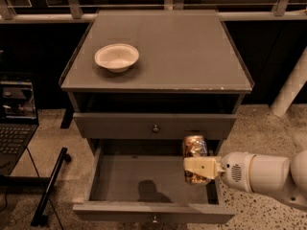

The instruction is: Pick orange can from middle drawer and place on counter

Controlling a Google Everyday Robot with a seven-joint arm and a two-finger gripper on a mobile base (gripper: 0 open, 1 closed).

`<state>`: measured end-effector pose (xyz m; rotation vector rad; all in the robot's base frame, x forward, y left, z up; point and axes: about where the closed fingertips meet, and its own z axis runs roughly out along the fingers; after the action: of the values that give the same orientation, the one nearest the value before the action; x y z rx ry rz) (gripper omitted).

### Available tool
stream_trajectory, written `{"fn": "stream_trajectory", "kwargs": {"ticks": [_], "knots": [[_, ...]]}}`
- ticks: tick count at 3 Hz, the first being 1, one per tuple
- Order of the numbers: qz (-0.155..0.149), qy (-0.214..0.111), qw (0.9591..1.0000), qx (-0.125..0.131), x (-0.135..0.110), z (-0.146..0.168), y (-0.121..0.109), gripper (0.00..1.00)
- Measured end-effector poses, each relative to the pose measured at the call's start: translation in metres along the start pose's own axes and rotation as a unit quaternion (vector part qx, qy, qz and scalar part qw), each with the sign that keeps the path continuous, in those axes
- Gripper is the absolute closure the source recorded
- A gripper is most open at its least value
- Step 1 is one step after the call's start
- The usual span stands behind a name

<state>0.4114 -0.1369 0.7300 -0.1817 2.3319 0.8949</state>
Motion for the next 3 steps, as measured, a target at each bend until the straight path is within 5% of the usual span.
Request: {"fn": "stream_trajectory", "kwargs": {"ticks": [1,3], "knots": [[-0.013,-0.023,0.9996,-0.002,-0.020,-0.002,0.010,1.00],[-0.103,-0.097,0.9899,0.008,-0.135,-0.022,0.051,1.00]]}}
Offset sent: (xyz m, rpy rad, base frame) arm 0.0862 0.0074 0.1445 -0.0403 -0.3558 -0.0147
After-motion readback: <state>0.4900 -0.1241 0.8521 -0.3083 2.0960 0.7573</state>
